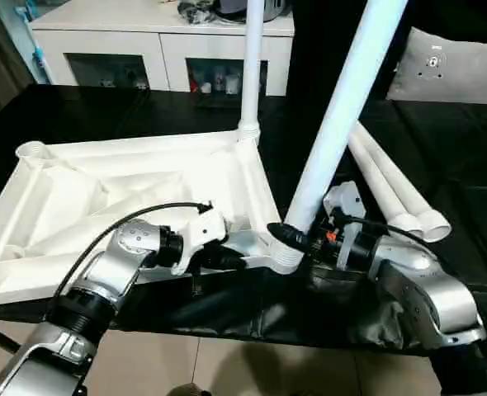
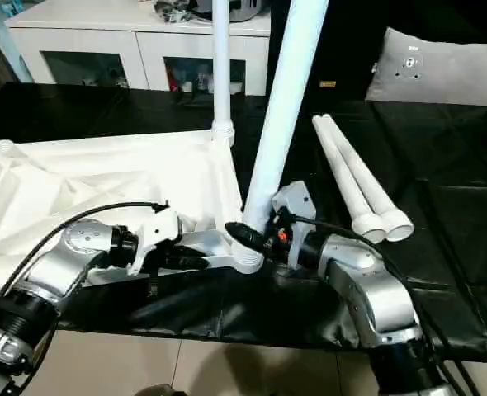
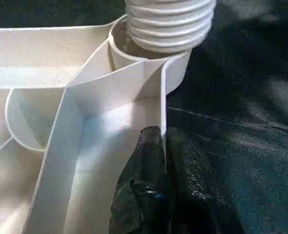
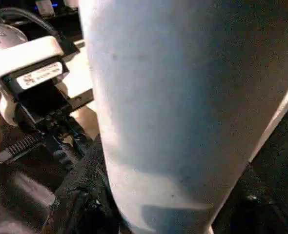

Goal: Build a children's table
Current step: Insert table leg to table base

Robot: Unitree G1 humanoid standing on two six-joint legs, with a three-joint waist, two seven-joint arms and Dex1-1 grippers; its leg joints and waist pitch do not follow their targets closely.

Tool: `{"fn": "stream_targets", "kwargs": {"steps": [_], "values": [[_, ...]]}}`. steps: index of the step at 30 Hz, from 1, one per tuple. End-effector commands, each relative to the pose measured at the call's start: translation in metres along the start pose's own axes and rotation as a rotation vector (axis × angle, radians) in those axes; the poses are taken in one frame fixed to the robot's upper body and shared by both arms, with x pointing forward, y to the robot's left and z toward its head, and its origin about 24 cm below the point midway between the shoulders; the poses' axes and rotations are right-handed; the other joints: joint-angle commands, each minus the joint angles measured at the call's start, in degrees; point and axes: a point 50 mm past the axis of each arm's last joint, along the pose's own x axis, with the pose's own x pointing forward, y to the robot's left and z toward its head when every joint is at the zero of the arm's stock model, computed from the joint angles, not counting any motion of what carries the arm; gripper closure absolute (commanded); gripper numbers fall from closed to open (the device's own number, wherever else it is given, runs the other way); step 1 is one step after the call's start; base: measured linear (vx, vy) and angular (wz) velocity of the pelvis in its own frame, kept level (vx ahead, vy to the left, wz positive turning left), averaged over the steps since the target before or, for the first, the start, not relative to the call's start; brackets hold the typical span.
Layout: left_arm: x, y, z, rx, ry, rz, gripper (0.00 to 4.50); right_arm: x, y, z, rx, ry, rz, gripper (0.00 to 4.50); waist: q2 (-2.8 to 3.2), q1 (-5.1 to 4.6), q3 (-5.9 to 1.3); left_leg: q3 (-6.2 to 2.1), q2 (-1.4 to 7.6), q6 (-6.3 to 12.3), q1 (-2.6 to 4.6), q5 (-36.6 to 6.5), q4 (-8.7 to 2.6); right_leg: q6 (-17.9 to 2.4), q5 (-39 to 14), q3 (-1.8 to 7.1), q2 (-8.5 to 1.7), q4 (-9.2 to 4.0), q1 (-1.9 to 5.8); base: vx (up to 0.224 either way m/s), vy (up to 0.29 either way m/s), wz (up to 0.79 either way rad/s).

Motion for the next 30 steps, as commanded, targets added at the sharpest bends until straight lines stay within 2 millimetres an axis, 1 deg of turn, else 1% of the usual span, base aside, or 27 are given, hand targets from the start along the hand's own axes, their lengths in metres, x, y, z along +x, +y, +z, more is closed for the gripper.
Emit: {"fn": "stream_targets", "kwargs": {"steps": [1, 2, 3, 4, 5, 6, 7, 8, 10, 12, 15, 16, 17, 18, 19, 20, 21, 22, 23, 24, 25, 26, 27, 28, 29, 30], "values": [[-0.001, -0.005, -0.006, 0.031, 0.066, -0.06, 4.5, 0.0, -0.004, -0.008, 0.006, 0.085, 0.006, 2.6, -0.41, 0.11, -4.17, -1.72, 4.01, 0.01, 0.46, -14.58, -4.78, -9.86, -19.86, 3.52, -4.5, -4.32, 2.79, 0.0, 0.0, 0.0], [-0.001, -0.007, -0.006, 0.045, 0.074, -0.081, 4.5, 0.0, -0.005, -0.009, 0.004, 0.106, 0.016, 2.6, -0.31, 0.14, -4.24, -1.76, 3.96, 0.23, 0.45, -14.33, -4.7, -10.24, -19.37, 3.51, -4.56, -4.19, 2.88, 0.0, 0.0, 0.0], [0.0, -0.008, -0.005, 0.06, 0.076, -0.097, 4.5, 0.0, -0.005, -0.011, 0.008, 0.123, 0.036, 2.6, -0.54, 0.17, -4.29, -1.57, 3.97, 0.4, 0.44, -13.67, -4.64, -10.42, -18.42, 3.59, -4.56, -4.19, 2.83, 0.0, 0.0, 0.0], [0.0, -0.008, -0.003, 0.071, 0.073, -0.112, 4.5, 0.0, -0.004, -0.012, 0.009, 0.137, 0.055, 2.6, -0.69, 0.25, -4.36, -1.56, 3.99, 0.56, 0.5, -13.19, -4.61, -10.65, -17.72, 3.56, -4.58, -4.07, 2.88, 0.0, 0.0, 0.0], [0.001, -0.009, -0.001, 0.081, 0.068, -0.127, 4.5, 0.0, -0.003, -0.013, 0.01, 0.148, 0.074, 2.6, -0.51, 0.31, -4.41, -1.5, 4.04, 0.78, 0.54, -12.46, -4.59, -11.04, -16.38, 3.59, -4.52, -3.91, 2.84, 0.0, 0.0, 0.0], [0.001, -0.009, 0.0, 0.086, 0.068, -0.13, 4.5, 0.0, -0.003, -0.014, 0.009, 0.151, 0.078, 2.6, -0.57, 0.32, -4.47, -1.49, 4.06, 0.89, 0.5, -12.08, -4.56, -11.33, -15.37, 3.59, -4.48, -3.77, 2.88, 0.0, 0.0, 0.0], [0.001, -0.009, 0.001, 0.097, 0.069, -0.136, 4.5, 0.0, -0.002, -0.015, 0.008, 0.156, 0.086, 2.6, -0.81, 0.31, -4.48, -1.49, 4.1, 0.98, 0.46, -11.85, -4.58, -11.43, -14.96, 3.58, -4.5, -3.75, 2.92, 0.0, 0.0, 0.0], [0.002, -0.009, 0.002, 0.108, 0.07, -0.141, 4.5, 0.0, -0.002, -0.016, 0.007, 0.162, 0.095, 2.6, -0.7, 0.39, -4.46, -1.48, 4.1, 0.99, 0.53, -11.93, -4.58, -11.59, -14.85, 3.54, -4.49, -3.74, 2.84, 0.0, 0.0, 0.0], [0.004, -0.009, 0.008, 0.144, 0.067, -0.157, 4.5, 0.001, -0.002, -0.019, 0.019, 0.176, 0.105, 2.6, -0.87, 0.49, -4.37, -1.39, 4.14, 0.76, 0.65, -12.94, -4.64, -11.52, -16.08, 3.55, -4.49, -3.88, 2.78, 0.0, 0.0, 0.0], [0.005, -0.008, 0.01, 0.161, 0.068, -0.162, 4.5, 0.001, -0.002, -0.02, 0.029, 0.177, 0.108, 2.6, -0.86, 0.68, -4.23, -1.53, 4.15, -0.03, 0.81, -14.98, -4.79, -10.31, -19.95, 3.53, -4.66, -4.33, 2.72, 0.0, 0.0, 0.0], [0.005, -0.008, 0.012, 0.186, 0.075, -0.175, 4.5, 0.001, -0.003, -0.021, 0.035, 0.177, 0.109, 2.6, -0.94, 0.69, -4.15, -1.72, 4.26, -1.07, 1.07, -17.4, -5.0, -9.45, -22.15, 3.53, -4.68, -4.6, 2.57, 0.0, 0.0, 0.0], [0.005, -0.007, 0.013, 0.193, 0.075, -0.171, 4.5, 0.001, -0.003, -0.022, 0.041, 0.176, 0.108, 2.6, -0.79, 0.69, -4.13, -1.76, 4.23, -1.21, 1.07, -17.77, -5.02, -9.42, -22.32, 3.52, -4.7, -4.61, 2.59, 0.0, 0.0, 0.0], [0.006, -0.004, 0.014, 0.194, 0.072, -0.148, 4.5, 0.0, -0.004, -0.023, 0.053, 0.172, 0.101, 2.6, -0.8, 0.68, -4.18, -1.78, 4.24, -1.38, 1.14, -18.13, -5.04, -9.36, -22.29, 3.53, -4.69, -4.69, 2.59, 0.0, 0.0, 0.0], [0.006, -0.001, 0.015, 0.187, 0.067, -0.12, 4.5, -0.002, -0.005, -0.025, 0.065, 0.165, 0.091, 2.6, -0.63, 0.72, -4.17, -1.81, 4.22, -1.57, 1.22, -18.54, -5.05, -9.37, -22.31, 3.52, -4.66, -4.68, 2.57, 0.0, 0.0, 0.0], [0.005, 0.0, 0.015, 0.18, 0.064, -0.106, 4.5, -0.003, -0.005, -0.026, 0.072, 0.159, 0.082, 2.6, -0.75, 0.68, -4.14, -1.75, 4.18, -1.56, 1.18, -18.67, -5.06, -9.3, -22.42, 3.53, -4.64, -4.78, 2.6, 0.0, 0.0, 0.0], [0.005, 0.001, 0.014, 0.176, 0.062, -0.099, 4.5, -0.004, -0.005, -0.026, 0.077, 0.154, 0.076, 2.6, -0.74, 0.8, -4.06, -1.8, 4.24, -1.69, 1.35, -19.41, -5.1, -9.31, -23.01, 3.54, -4.71, -4.87, 2.51, 0.0, 0.0, 0.0], [0.005, 0.002, 0.014, 0.169, 0.057, -0.089, 4.5, -0.005, -0.006, -0.027, 0.093, 0.138, 0.065, 2.6, -0.76, 0.85, -3.91, -1.79, 4.15, -1.75, 1.43, -20.49, -5.11, -8.89, -24.88, 3.48, -4.78, -5.18, 2.51, 0.0, 0.0, 0.0], [0.005, 0.002, 0.013, 0.165, 0.054, -0.084, 4.5, -0.006, -0.006, -0.028, 0.104, 0.127, 0.059, 2.6, -0.53, 1.01, -3.88, -1.86, 4.15, -1.88, 1.62, -21.16, -5.11, -8.65, -25.97, 3.45, -4.86, -5.3, 2.42, 0.0, 0.0, 0.0], [0.005, 0.002, 0.013, 0.158, 0.049, -0.077, 4.5, -0.006, -0.006, -0.028, 0.119, 0.11, 0.049, 2.6, -0.36, 1.03, -3.89, -2.08, 4.13, -2.14, 1.78, -22.31, -5.2, -7.82, -28.04, 3.31, -4.87, -5.49, 2.5, 0.0, 0.0, 0.0], [0.005, 0.002, 0.012, 0.145, 0.036, -0.068, 4.5, -0.008, -0.006, -0.03, 0.147, 0.083, 0.036, 2.6, -0.46, 0.93, -3.78, -2.05, 4.15, -2.14, 1.75, -22.8, -5.28, -7.62, -28.57, 3.31, -4.86, -5.71, 2.41, 0.0, 0.0, 0.0], [0.005, 0.002, 0.012, 0.137, 0.027, -0.062, 4.5, -0.009, -0.006, -0.031, 0.164, 0.065, 0.028, 2.6, -0.47, 0.94, -3.79, -2.13, 4.19, -2.25, 1.9, -23.33, -5.27, -7.52, -29.05, 3.25, -4.86, -5.76, 2.32, 0.0, 0.0, 0.0], [0.005, 0.003, 0.012, 0.126, 0.017, -0.054, 4.5, -0.011, -0.006, -0.034, 0.188, 0.039, 0.014, 2.6, 0.01, 1.03, -3.89, -2.29, 4.2, -2.44, 1.92, -23.69, -5.29, -7.5, -28.85, 3.26, -4.96, -5.69, 2.38, 0.0, 0.0, 0.0], [0.005, 0.003, 0.012, 0.12, 0.011, -0.05, 4.5, -0.012, -0.006, -0.035, 0.202, 0.024, 0.005, 2.6, -0.34, 0.92, -3.9, -2.21, 4.21, -2.37, 1.88, -24.02, -5.38, -7.54, -28.32, 3.24, -4.85, -5.83, 2.36, 0.0, 0.0, 0.0], [0.005, 0.003, 0.011, 0.114, 0.006, -0.046, 4.5, -0.013, -0.005, -0.038, 0.218, 0.011, -0.001, 2.6, -0.34, 0.95, -3.93, -2.26, 4.2, -2.38, 1.88, -24.08, -5.36, -7.72, -28.05, 3.21, -4.89, -5.74, 2.39, 0.0, 0.0, 0.0], [0.005, 0.003, 0.011, 0.11, 0.003, -0.043, 4.5, -0.014, -0.004, -0.042, 0.23, 0.002, -0.004, 2.6, -0.17, 0.95, -3.92, -2.24, 4.2, -2.29, 1.7, -23.82, -5.45, -7.82, -27.25, 3.27, -4.85, -5.73, 2.5, 0.0, 0.0, 0.0], [0.005, 0.003, 0.011, 0.108, 0.002, -0.042, 4.5, -0.014, -0.002, -0.045, 0.24, -0.005, -0.003, 2.6, -0.18, 1.04, -3.92, -2.19, 4.18, -2.19, 1.81, -23.92, -5.4, -8.05, -27.14, 3.3, -4.88, -5.71, 2.36, 0.0, 0.0, 0.0]]}}
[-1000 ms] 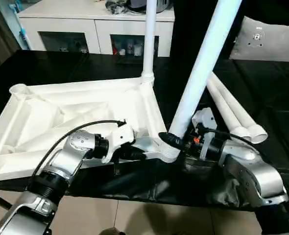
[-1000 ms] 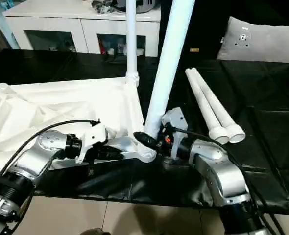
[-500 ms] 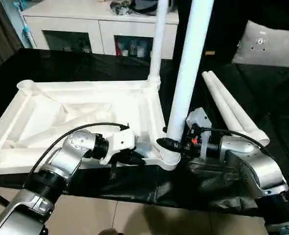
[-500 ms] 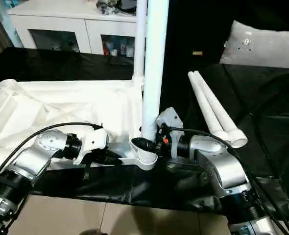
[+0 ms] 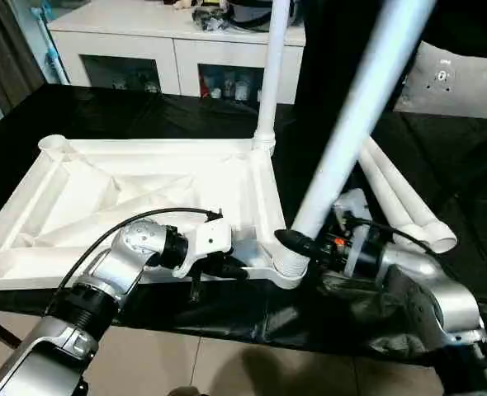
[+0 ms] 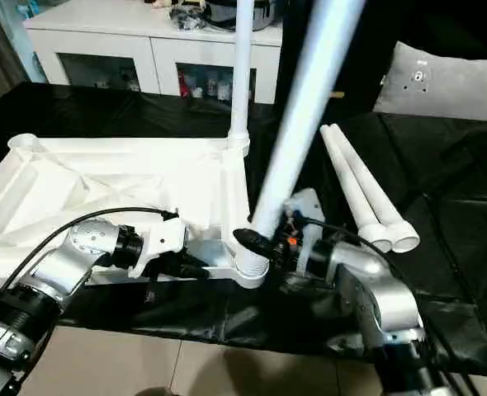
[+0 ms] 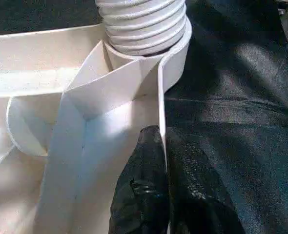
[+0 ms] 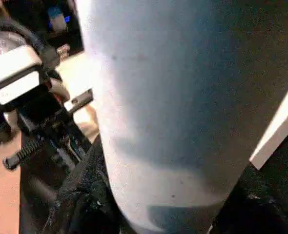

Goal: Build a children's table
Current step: Insert table leg to table base

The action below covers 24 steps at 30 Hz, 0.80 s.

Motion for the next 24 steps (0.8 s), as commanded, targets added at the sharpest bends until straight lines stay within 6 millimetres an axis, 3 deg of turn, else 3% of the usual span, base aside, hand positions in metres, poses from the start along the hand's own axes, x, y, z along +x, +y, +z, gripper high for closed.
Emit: {"fn": "stream_targets", "kwargs": {"steps": [1, 3, 11, 16, 20, 22, 24], "values": [[-0.003, 0.006, 0.007, 0.016, -0.03, 0.047, 4.5, -0.004, 0.0, -0.018, 0.056, 0.048, -0.019, 2.6, 1.01, -0.28, -3.27, -2.29, 4.22, -2.25, 0.94, -24.0, -5.26, -8.31, -26.76, 3.36, -4.93, -5.36, 1.55, 0.0, 0.0, 0.0], [-0.002, 0.006, 0.007, 0.012, -0.032, 0.049, 4.5, -0.005, 0.001, -0.023, 0.057, 0.045, -0.031, 2.6, 0.7, -0.33, -3.27, -2.2, 4.2, -2.06, 0.86, -23.67, -5.29, -8.37, -26.44, 3.36, -4.87, -5.4, 1.6, 0.0, 0.0, 0.0], [-0.004, 0.005, 0.004, 0.04, 0.017, 0.032, 4.5, -0.007, 0.0, -0.033, -0.123, 0.21, -0.033, 2.6, 0.98, -0.7, -2.94, -2.44, 4.03, -1.79, 1.02, -25.52, -5.32, -5.61, -33.52, 3.09, -4.87, -6.21, 1.31, 0.0, 0.0, 0.0], [-0.006, 0.004, 0.001, 0.064, 0.056, 0.025, 4.5, -0.004, 0.0, -0.034, -0.164, 0.28, 0.04, 2.6, 0.77, -1.06, -2.74, -2.39, 4.07, -1.12, 0.83, -25.25, -5.57, -6.0, -31.82, 3.23, -4.8, -6.1, 1.21, 0.0, 0.0, 0.0], [-0.008, 0.006, 0.0, 0.076, 0.067, 0.016, 4.5, -0.001, 0.0, -0.038, -0.189, 0.315, 0.104, 2.6, 1.08, -1.39, -2.27, -2.43, 3.95, -1.05, 0.81, -26.43, -5.62, -5.59, -33.92, 3.14, -4.79, -6.35, 1.04, 0.0, 0.0, 0.0], [-0.009, 0.006, 0.0, 0.081, 0.07, 0.014, 4.5, 0.0, 0.001, -0.038, -0.194, 0.323, 0.117, 2.6, 0.98, -1.55, -2.22, -2.5, 3.93, -1.12, 1.15, -27.79, -5.52, -4.92, -36.11, 3.03, -4.86, -6.78, 0.82, 0.0, 0.0, 0.0], [-0.01, 0.013, 0.004, 0.096, 0.077, 0.017, 4.5, 0.003, 0.002, -0.042, -0.235, 0.363, 0.165, 2.6, 1.33, -1.89, -2.04, -2.72, 3.99, -1.3, 1.2, -29.67, -5.79, -4.35, -36.24, 2.8, -4.58, -6.99, 0.8, 0.0, 0.0, 0.0]]}}
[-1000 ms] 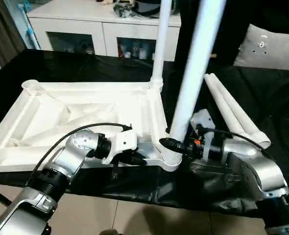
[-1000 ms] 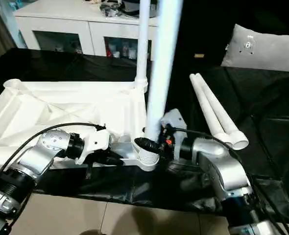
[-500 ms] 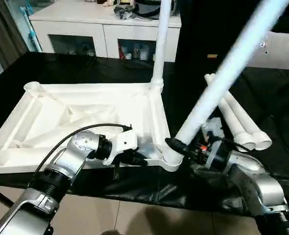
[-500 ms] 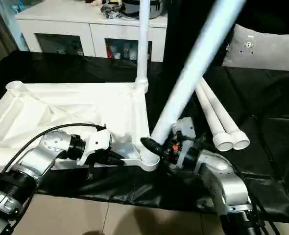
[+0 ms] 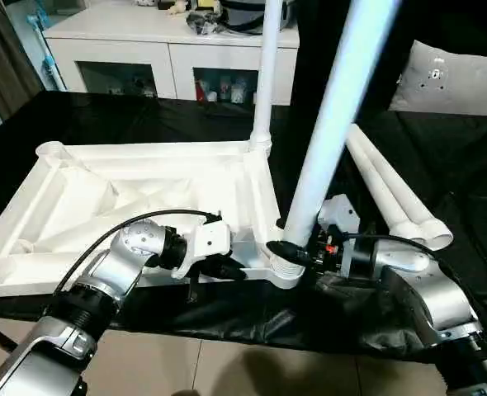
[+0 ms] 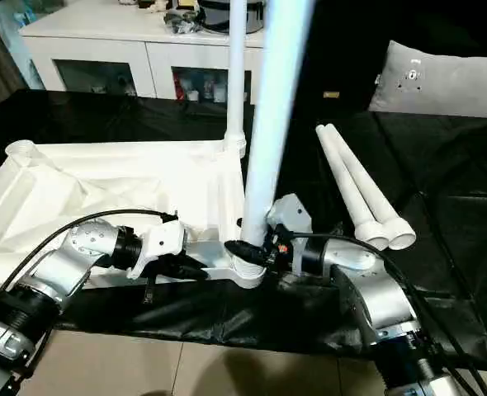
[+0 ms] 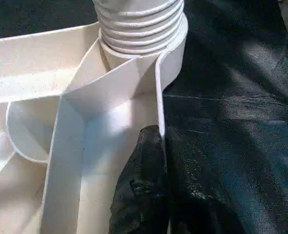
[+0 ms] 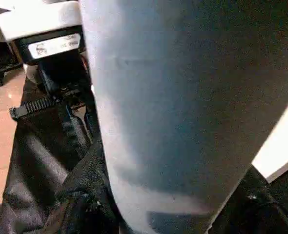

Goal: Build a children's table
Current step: Insert table leg to table base

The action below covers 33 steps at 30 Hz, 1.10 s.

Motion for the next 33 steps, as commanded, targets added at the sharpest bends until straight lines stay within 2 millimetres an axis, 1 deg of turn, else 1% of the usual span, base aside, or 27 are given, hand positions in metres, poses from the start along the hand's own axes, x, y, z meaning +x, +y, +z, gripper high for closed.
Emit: {"fn": "stream_targets", "kwargs": {"steps": [1, 2, 3, 4, 5, 6, 7, 8, 9, 10, 11, 12, 13, 14, 15, 18, 20, 21, 24, 25, 26, 27, 29, 30, 31, 32, 33], "values": [[-0.008, 0.013, 0.008, 0.067, 0.045, 0.025, 4.5, 0.0, 0.013, -0.045, 0.08, 0.218, 0.068, 2.6, 0.41, -0.68, -1.71, -2.7, 4.04, -1.37, 1.24, -30.09, -5.56, -4.38, -36.07, 2.82, -4.54, -6.23, 0.62, 0.0, 0.0, 0.0], [-0.008, 0.016, 0.011, 0.076, 0.047, 0.025, 4.5, 0.002, 0.013, -0.044, 0.067, 0.225, 0.079, 2.6, 0.64, -0.89, -1.45, -2.76, 4.0, -1.49, 1.17, -31.28, -5.66, -4.3, -36.32, 2.72, -4.47, -6.31, 0.56, 0.0, 0.0, 0.0], [-0.007, 0.018, 0.013, 0.079, 0.045, 0.028, 4.5, 0.003, 0.012, -0.043, 0.06, 0.226, 0.083, 2.6, 0.54, -0.92, -1.36, -2.76, 3.94, -1.54, 1.31, -31.7, -5.64, -4.03, -37.0, 2.71, -4.48, -6.5, 0.44, 0.0, 0.0, 0.0], [-0.007, 0.021, 0.016, 0.081, 0.037, 0.034, 4.5, 0.004, 0.013, -0.041, 0.054, 0.218, 0.09, 2.6, 0.54, -0.97, -1.09, -2.87, 3.84, -1.58, 1.63, -32.73, -5.48, -3.3, -39.79, 2.54, -4.69, -6.92, 0.2, 0.0, 0.0, 0.0], [-0.007, 0.022, 0.016, 0.08, 0.033, 0.037, 4.5, 0.004, 0.014, -0.041, 0.053, 0.212, 0.093, 2.6, 0.57, -1.01, -1.03, -2.84, 3.77, -1.58, 1.85, -33.15, -5.36, -2.88, -40.99, 2.43, -4.66, -7.21, 0.04, 0.0, 0.0, 0.0], [-0.007, 0.022, 0.016, 0.08, 0.033, 0.037, 4.5, 0.004, 0.014, -0.041, 0.053, 0.212, 0.093, 2.6, 0.48, -1.2, -0.98, -2.95, 3.71, -1.47, 2.15, -33.75, -5.16, -2.27, -42.4, 2.01, -4.71, -7.54, 0.01, 0.0, 0.0, 0.0], [-0.007, 0.022, 0.017, 0.08, 0.031, 0.04, 4.5, 0.003, 0.015, -0.04, 0.053, 0.2, 0.093, 2.6, 0.65, -1.29, -0.97, -3.06, 3.74, -1.37, 2.05, -33.78, -5.25, -2.17, -42.16, 1.88, -4.73, -7.53, 0.19, 0.0, 0.0, 0.0], [-0.007, 0.024, 0.016, 0.078, 0.032, 0.044, 4.5, 0.002, 0.015, -0.04, 0.055, 0.189, 0.087, 2.6, 0.82, -1.4, -0.88, -3.19, 3.96, -1.26, 1.78, -34.13, -5.58, -2.13, -41.21, 1.86, -4.67, -7.51, 0.39, 0.0, 0.0, 0.0], [-0.007, 0.024, 0.016, 0.079, 0.032, 0.047, 4.5, 0.002, 0.015, -0.04, 0.055, 0.183, 0.084, 2.6, 1.24, -1.48, -0.88, -3.15, 4.04, -1.27, 2.16, -34.71, -5.65, -2.64, -39.71, 1.87, -4.67, -7.53, 0.24, 0.0, 0.0, 0.0], [-0.007, 0.025, 0.015, 0.077, 0.032, 0.055, 4.5, 0.001, 0.015, -0.041, 0.058, 0.178, 0.077, 2.6, 1.17, -1.58, -0.89, -3.11, 4.09, -1.24, 2.11, -34.73, -5.78, -2.96, -38.84, 1.9, -4.64, -7.53, 0.32, 0.0, 0.0, 0.0], [-0.007, 0.026, 0.015, 0.076, 0.032, 0.058, 4.5, 0.0, 0.015, -0.041, 0.06, 0.176, 0.074, 2.6, 1.45, -1.62, -0.76, -3.12, 4.14, -1.26, 2.04, -35.01, -5.99, -3.53, -37.62, 1.97, -4.62, -7.45, 0.39, 0.0, 0.0, 0.0], [-0.009, 0.028, 0.014, 0.071, 0.031, 0.065, 4.5, -0.001, 0.015, -0.044, 0.078, 0.166, 0.058, 2.6, 1.49, -1.73, -0.58, -3.12, 4.22, -1.4, 2.07, -35.97, -6.14, -3.78, -37.61, 2.0, -4.59, -7.48, 0.31, 0.0, 0.0, 0.0], [-0.009, 0.028, 0.014, 0.07, 0.031, 0.064, 4.5, -0.001, 0.016, -0.044, 0.084, 0.163, 0.054, 2.6, 1.47, -1.79, -0.51, -3.12, 4.2, -1.52, 2.26, -36.62, -6.11, -3.76, -38.08, 1.95, -4.61, -7.57, 0.18, 0.0, 0.0, 0.0], [-0.009, 0.028, 0.013, 0.066, 0.031, 0.062, 4.5, -0.001, 0.016, -0.045, 0.097, 0.156, 0.046, 2.6, 1.47, -1.98, -0.39, -3.24, 4.13, -1.69, 2.43, -37.6, -6.06, -3.47, -39.39, 1.72, -4.7, -7.71, 0.19, 0.0, 0.0, 0.0], [-0.01, 0.027, 0.013, 0.065, 0.03, 0.061, 4.5, -0.001, 0.016, -0.045, 0.104, 0.15, 0.043, 2.6, 1.6, -2.17, -0.43, -3.38, 4.13, -1.69, 2.36, -37.87, -6.1, -3.0, -40.29, 1.5, -4.84, -7.84, 0.45, 0.0, 0.0, 0.0], [-0.011, 0.024, 0.011, 0.052, 0.022, 0.053, 4.5, 0.0, 0.017, -0.045, 0.144, 0.124, 0.031, 2.6, 1.62, -2.38, -0.45, -3.46, 4.16, -1.43, 2.15, -36.97, -6.23, -2.5, -40.97, 1.19, -5.16, -8.25, 0.71, 0.0, 0.0, 0.0], [-0.011, 0.021, 0.008, 0.045, 0.022, 0.043, 4.5, 0.001, 0.017, -0.048, 0.18, 0.121, 0.03, 2.6, 1.42, -2.41, -0.39, -3.45, 4.11, -1.4, 2.16, -36.74, -6.22, -2.33, -41.73, 1.17, -5.23, -8.37, 0.55, 0.0, 0.0, 0.0], [-0.012, 0.021, 0.007, 0.044, 0.022, 0.043, 4.5, 0.001, 0.016, -0.049, 0.182, 0.125, 0.03, 2.6, 1.53, -2.42, -0.34, -3.48, 4.12, -1.39, 2.11, -36.72, -6.23, -2.29, -42.05, 1.19, -5.33, -8.35, 0.55, 0.0, 0.0, 0.0], [-0.012, 0.021, 0.006, 0.043, 0.021, 0.04, 4.5, 0.002, 0.015, -0.053, 0.19, 0.155, 0.031, 2.6, 1.34, -2.56, -0.28, -3.5, 4.03, -1.42, 2.08, -36.5, -6.21, -1.79, -43.43, 1.09, -5.38, -8.58, 0.4, 0.0, 0.0, 0.0], [-0.012, 0.021, 0.006, 0.043, 0.021, 0.039, 4.5, 0.003, 0.014, -0.054, 0.191, 0.166, 0.028, 2.6, 1.11, -2.64, -0.31, -3.53, 4.03, -1.4, 1.99, -36.34, -6.21, -1.67, -43.77, 1.03, -5.43, -8.63, 0.47, 0.0, 0.0, 0.0], [-0.013, 0.02, 0.005, 0.042, 0.021, 0.038, 4.5, 0.004, 0.013, -0.056, 0.187, 0.185, 0.026, 2.6, 0.99, -2.83, -0.16, -3.51, 4.0, -1.47, 2.28, -37.01, -6.05, -1.1, -45.21, 0.71, -5.34, -9.02, 0.11, 0.0, 0.0, 0.0], [-0.013, 0.02, 0.005, 0.042, 0.021, 0.038, 4.5, 0.004, 0.013, -0.056, 0.187, 0.185, 0.026, 2.6, 0.99, -2.83, -0.16, -3.51, 4.0, -1.47, 2.28, -37.01, -6.05, -1.1, -45.21, 0.71, -5.34, -9.02, 0.11, 0.0, 0.0, 0.0], [-0.014, 0.02, 0.005, 0.043, 0.026, 0.037, 4.5, 0.005, 0.01, -0.056, 0.178, 0.2, 0.021, 2.6, 1.31, -3.29, 0.07, -3.75, 3.92, -1.86, 2.75, -38.98, -5.86, -0.05, -46.41, -0.4, -5.09, -9.62, 0.0, 0.0, 0.0, 0.0], [-0.014, 0.02, 0.004, 0.044, 0.028, 0.038, 4.5, 0.005, 0.009, -0.055, 0.173, 0.203, 0.019, 2.6, 1.58, -3.62, 0.17, -4.05, 4.15, -2.19, 2.73, -40.95, -6.19, 0.35, -45.52, -1.09, -4.81, -9.63, 0.36, 0.0, 0.0, 0.0], [-0.014, 0.02, 0.004, 0.044, 0.03, 0.038, 4.5, 0.006, 0.008, -0.054, 0.168, 0.202, 0.016, 2.6, 2.03, -4.07, 0.31, -4.38, 4.76, -2.81, 2.48, -44.29, -7.13, 0.17, -42.39, -1.69, -4.35, -9.01, 1.11, 0.0, 0.0, 0.0], [-0.014, 0.02, 0.004, 0.044, 0.031, 0.039, 4.5, 0.006, 0.006, -0.053, 0.17, 0.195, 0.014, 2.6, 2.46, -4.12, 0.47, -4.58, 5.33, -3.41, 2.1, -47.29, -8.12, -0.28, -39.58, -1.87, -3.86, -8.05, 1.68, 0.0, 0.0, 0.0], [-0.014, 0.02, 0.004, 0.043, 0.031, 0.039, 4.5, 0.007, 0.005, -0.05, 0.178, 0.187, 0.016, 2.6, 2.72, -4.02, 0.75, -4.69, 6.15, -4.16, 0.97, -50.86, -9.76, -1.2, -35.37, -1.69, -3.23, -5.82, 2.75, 0.0, 0.0, 0.0]]}}
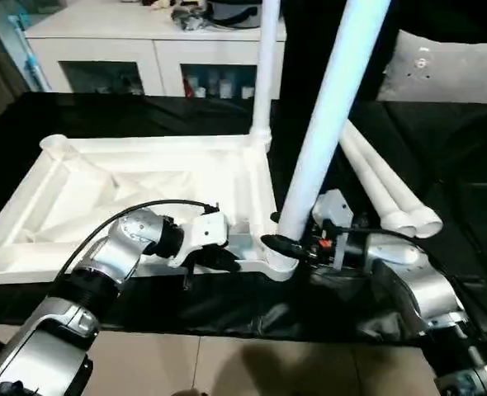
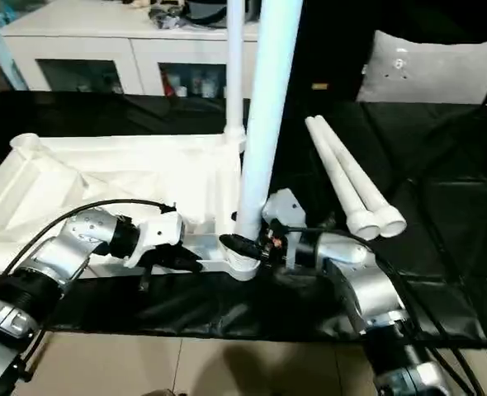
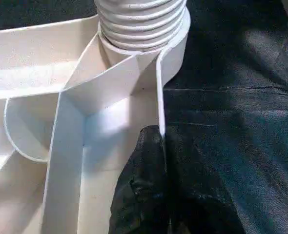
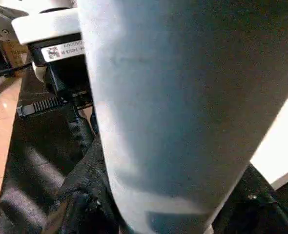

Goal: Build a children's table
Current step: Insert table leg to table base

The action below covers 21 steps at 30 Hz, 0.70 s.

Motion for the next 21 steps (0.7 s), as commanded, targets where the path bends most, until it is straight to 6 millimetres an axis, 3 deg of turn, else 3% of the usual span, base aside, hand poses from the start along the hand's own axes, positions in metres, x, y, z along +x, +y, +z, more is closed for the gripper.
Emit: {"fn": "stream_targets", "kwargs": {"steps": [1, 2, 3, 4, 5, 6, 7, 8, 9, 10, 11, 12, 13, 14, 15, 16, 17, 18, 19, 20, 21], "values": [[-0.0063, 0.0049, 0.0043, 0.03, 0.004, 0.035, 4.5, -0.0049, 0.0111, -0.05, 0.184, 0.214, 0.016, 2.6, 0.12, 1.15, -1.64, -2.61, 6.83, -5.39, -1.24, -53.55, -11.92, -4.46, -15.26, 4.84, -2.21, 5.68, 2.39, -0.061, -0.01, 0.08], [-0.0062, 0.0044, 0.0041, 0.029, 0.004, 0.034, 4.5, -0.0046, 0.0102, -0.0493, 0.19, 0.219, 0.021, 2.6, -0.26, 2.1, -1.44, -1.48, 5.84, -6.07, -0.21, -51.3, -11.7, -4.77, -19.7, 5.88, -2.34, 4.66, 0.86, 0.007, -0.067, 0.2], [-0.006, 0.0038, 0.0038, 0.028, 0.004, 0.033, 4.5, -0.0044, 0.0094, -0.0491, 0.191, 0.225, 0.024, 2.6, -3.06, 1.88, -1.07, 0.26, 0.73, -4.36, 6.55, -36.6, -1.94, -3.17, -44.08, 6.17, -5.16, -6.4, -6.88, 0.007, -0.067, 0.2], [-0.0058, 0.0035, 0.0037, 0.027, 0.004, 0.032, 4.5, -0.0043, 0.0089, -0.0492, 0.19, 0.231, 0.025, 2.6, -3.66, 2.03, -0.99, 0.28, -1.01, -1.44, 7.62, -23.77, 3.44, -2.1, -53.63, 6.49, -7.39, -8.99, -7.55, 0.059, -0.092, 0.09], [-0.0055, 0.0031, 0.0035, 0.027, 0.004, 0.031, 4.5, -0.0041, 0.0081, -0.0496, 0.189, 0.238, 0.025, 2.6, -3.38, 2.83, -1.16, -1.45, -0.41, 1.89, 2.2, -7.31, 2.86, -1.34, -57.3, 7.94, -9.81, -7.54, -1.53, 0.075, -0.031, -0.32], [-0.0052, 0.0028, 0.0033, 0.027, 0.004, 0.031, 4.5, -0.0041, 0.0075, -0.0502, 0.187, 0.247, 0.025, 2.6, -2.31, 3.54, -0.44, -2.4, 1.77, 1.23, 0.06, -8.56, -1.35, -0.86, -51.63, 5.46, -7.99, -6.22, -0.06, 0.075, -0.031, -0.32], [-0.0047, 0.0024, 0.0032, 0.027, 0.004, 0.03, 4.5, -0.0039, 0.0071, -0.0504, 0.173, 0.256, 0.031, 2.6, -1.72, 2.96, -0.47, -2.89, 2.64, 0.16, -0.5, -14.87, -3.33, -0.33, -47.85, 3.76, -5.83, -5.25, 0.41, 0.089, 0.038, -0.44], [-0.0044, 0.0021, 0.0032, 0.028, 0.005, 0.03, 4.5, -0.0038, 0.0073, -0.0506, 0.158, 0.263, 0.04, 2.6, -0.25, 1.92, -0.89, -4.06, 5.11, -1.99, 0.53, -32.13, -5.23, -0.59, -38.28, 2.74, -4.28, -3.42, 0.43, 0.042, 0.055, -0.18], [-0.0043, 0.0019, 0.0032, 0.028, 0.004, 0.029, 4.5, -0.0039, 0.0082, -0.0514, 0.138, 0.276, 0.052, 2.6, 0.5, 1.59, -1.1, -4.85, 6.51, -4.18, 1.18, -45.34, -7.22, -3.17, -27.11, 3.07, -3.78, -0.88, 1.12, 0.042, 0.055, -0.18], [-0.0044, 0.0018, 0.0032, 0.028, 0.004, 0.03, 4.5, -0.0041, 0.0089, -0.052, 0.128, 0.283, 0.059, 2.6, 0.32, 1.68, -1.03, -4.99, 6.88, -4.7, 1.0, -48.53, -8.17, -4.3, -22.21, 3.64, -3.57, 0.57, 1.36, 0.0, 0.0, 0.0], [-0.0045, 0.0018, 0.0032, 0.028, 0.004, 0.03, 4.5, -0.0042, 0.0094, -0.0524, 0.123, 0.287, 0.063, 2.6, 0.05, 2.04, -0.69, -4.08, 6.49, -5.36, 1.19, -51.58, -9.19, -5.64, -20.62, 4.48, -3.36, 1.33, 0.79, 0.0, 0.0, 0.0], [-0.0047, 0.0019, 0.0031, 0.028, 0.005, 0.03, 4.5, -0.0042, 0.0097, -0.0524, 0.125, 0.284, 0.061, 2.6, -0.93, 2.22, -0.56, -2.8, 4.54, -5.39, 2.88, -48.28, -7.52, -4.65, -32.15, 5.03, -4.16, -1.74, -1.0, 0.0, 0.0, 0.0], [-0.0047, 0.0019, 0.0031, 0.028, 0.005, 0.03, 4.5, -0.0042, 0.0097, -0.0524, 0.125, 0.284, 0.061, 2.6, -1.62, 2.14, -0.53, -2.3, 3.16, -4.69, 4.57, -43.08, -5.32, -3.54, -40.07, 5.1, -5.33, -4.53, -2.54, 0.0, 0.0, 0.0], [-0.0049, 0.0019, 0.0029, 0.028, 0.005, 0.031, 4.5, -0.0041, 0.0098, -0.0522, 0.127, 0.28, 0.059, 2.6, -1.92, 1.66, 0.04, -1.95, 1.49, -2.39, 5.81, -33.18, -1.83, -0.72, -51.52, 3.11, -6.63, -8.09, -3.15, 0.057, -0.006, -0.08], [-0.0053, 0.0019, 0.0026, 0.028, 0.006, 0.033, 4.5, -0.0041, 0.01, -0.0521, 0.128, 0.277, 0.057, 2.6, -1.24, 1.38, -0.15, -2.27, 2.01, -1.25, 4.78, -28.73, -1.77, 1.9, -52.06, 0.96, -6.58, -8.54, -0.99, 0.057, -0.006, -0.08], [-0.0054, 0.0019, 0.0025, 0.027, 0.006, 0.033, 4.5, -0.0041, 0.0101, -0.0521, 0.127, 0.277, 0.056, 2.6, -1.24, 1.38, -0.15, -2.27, 2.01, -1.25, 4.78, -28.73, -1.77, 1.9, -52.06, 0.96, -6.58, -8.54, -0.99, 0.04, 0.031, -0.21], [-0.0064, 0.0021, 0.0019, 0.027, 0.01, 0.035, 4.5, -0.0042, 0.0108, -0.0515, 0.126, 0.269, 0.053, 2.6, 1.27, 1.05, -0.69, -4.32, 6.72, -2.81, 0.57, -44.91, -7.79, 0.08, -29.68, 0.66, -3.96, 0.15, 4.03, 0.0, 0.0, 0.0], [-0.007, 0.0023, 0.0017, 0.027, 0.011, 0.037, 4.5, -0.0041, 0.011, -0.0512, 0.129, 0.264, 0.05, 2.6, 1.14, 4.21, 0.12, -2.82, 8.0, -3.71, -4.42, -57.44, -13.37, -2.61, -10.3, 3.09, -1.17, 9.75, 5.29, 0.0, 0.0, 0.0], [-0.0074, 0.0024, 0.0015, 0.027, 0.012, 0.038, 4.5, -0.0039, 0.0113, -0.0511, 0.13, 0.261, 0.05, 2.6, 1.19, 5.76, -0.89, -0.79, 6.95, -3.27, -1.87, -53.67, -13.22, -2.53, -8.8, 4.45, -0.39, 9.65, 2.66, 0.034, -0.021, 0.32], [-0.0079, 0.0025, 0.0013, 0.025, 0.013, 0.039, 4.5, -0.0038, 0.0116, -0.0514, 0.13, 0.259, 0.047, 2.61, -3.37, 3.9, -1.65, -0.65, 2.93, -4.59, 4.88, -35.98, -6.02, -3.09, -31.58, 8.99, -4.48, 1.04, -2.69, 0.113, -0.131, 0.25], [-0.0082, 0.0026, 0.0012, 0.025, 0.013, 0.039, 4.5, -0.0037, 0.0117, -0.0516, 0.13, 0.257, 0.045, 2.61, -2.53, 4.71, -1.38, -1.0, 1.69, 0.45, 3.12, -14.37, -0.07, -5.53, -46.45, 11.56, -9.44, -4.56, -2.11, 0.113, -0.131, 0.25]]}}
